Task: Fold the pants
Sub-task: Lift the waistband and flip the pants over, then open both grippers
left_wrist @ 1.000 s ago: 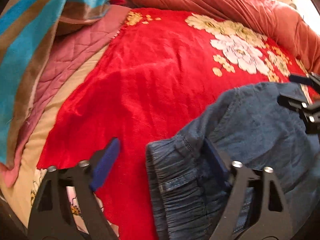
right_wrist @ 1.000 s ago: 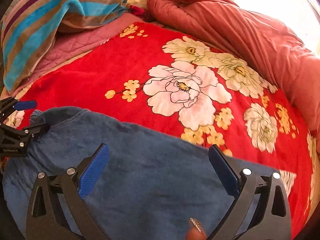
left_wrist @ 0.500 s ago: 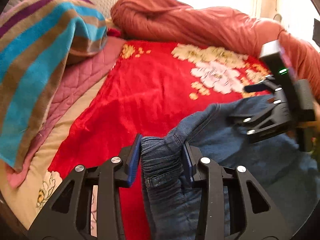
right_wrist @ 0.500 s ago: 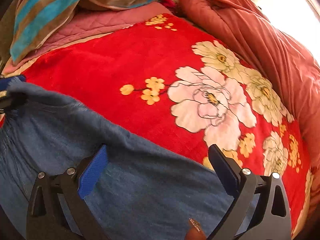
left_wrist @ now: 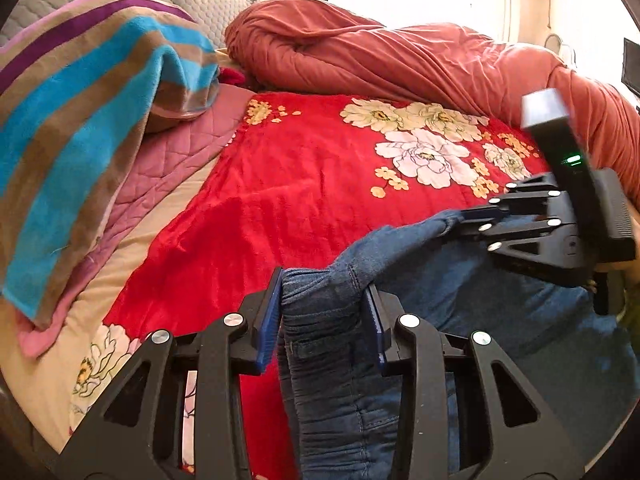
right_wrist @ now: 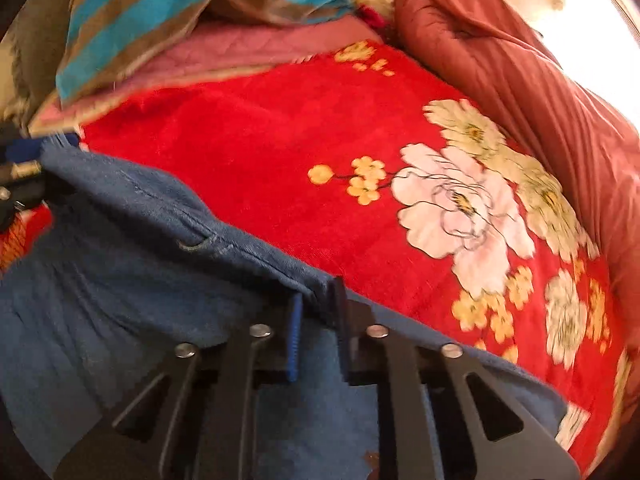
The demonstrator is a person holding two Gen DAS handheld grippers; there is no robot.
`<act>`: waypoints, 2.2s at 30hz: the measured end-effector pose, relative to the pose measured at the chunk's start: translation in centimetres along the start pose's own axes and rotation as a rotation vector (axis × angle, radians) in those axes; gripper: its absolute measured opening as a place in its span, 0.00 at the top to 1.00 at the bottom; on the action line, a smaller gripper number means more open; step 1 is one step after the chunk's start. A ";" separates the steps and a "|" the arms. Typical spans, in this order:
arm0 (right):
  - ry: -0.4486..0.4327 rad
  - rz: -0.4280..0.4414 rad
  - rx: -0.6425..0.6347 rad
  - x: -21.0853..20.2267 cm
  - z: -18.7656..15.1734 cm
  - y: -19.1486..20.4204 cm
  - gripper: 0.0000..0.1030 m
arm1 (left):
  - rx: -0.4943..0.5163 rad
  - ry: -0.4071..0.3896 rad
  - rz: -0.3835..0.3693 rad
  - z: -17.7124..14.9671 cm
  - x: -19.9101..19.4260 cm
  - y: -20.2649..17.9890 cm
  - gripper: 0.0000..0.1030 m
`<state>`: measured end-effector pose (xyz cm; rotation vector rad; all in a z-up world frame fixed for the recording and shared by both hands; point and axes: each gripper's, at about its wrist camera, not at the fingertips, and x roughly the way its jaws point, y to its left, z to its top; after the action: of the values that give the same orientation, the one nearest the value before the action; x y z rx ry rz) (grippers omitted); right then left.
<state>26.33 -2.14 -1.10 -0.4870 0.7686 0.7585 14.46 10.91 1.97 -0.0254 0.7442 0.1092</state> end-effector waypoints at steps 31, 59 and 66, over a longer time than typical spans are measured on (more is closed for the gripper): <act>-0.222 0.193 0.070 -18.3 -12.6 11.7 0.93 | 0.027 -0.061 -0.098 -6.5 -9.6 0.2 0.72; -0.055 0.209 -0.015 -15.1 -17.5 17.0 0.93 | -0.090 0.018 -0.094 -11.6 -13.9 2.9 0.55; -0.042 0.230 0.011 -14.6 -18.0 16.9 0.91 | -0.013 -0.027 -0.179 -8.3 -14.0 -2.1 0.58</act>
<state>-1.40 -9.07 -3.32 -0.3749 0.7979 0.9743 -1.15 7.10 5.28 -0.1027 0.7107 -0.0563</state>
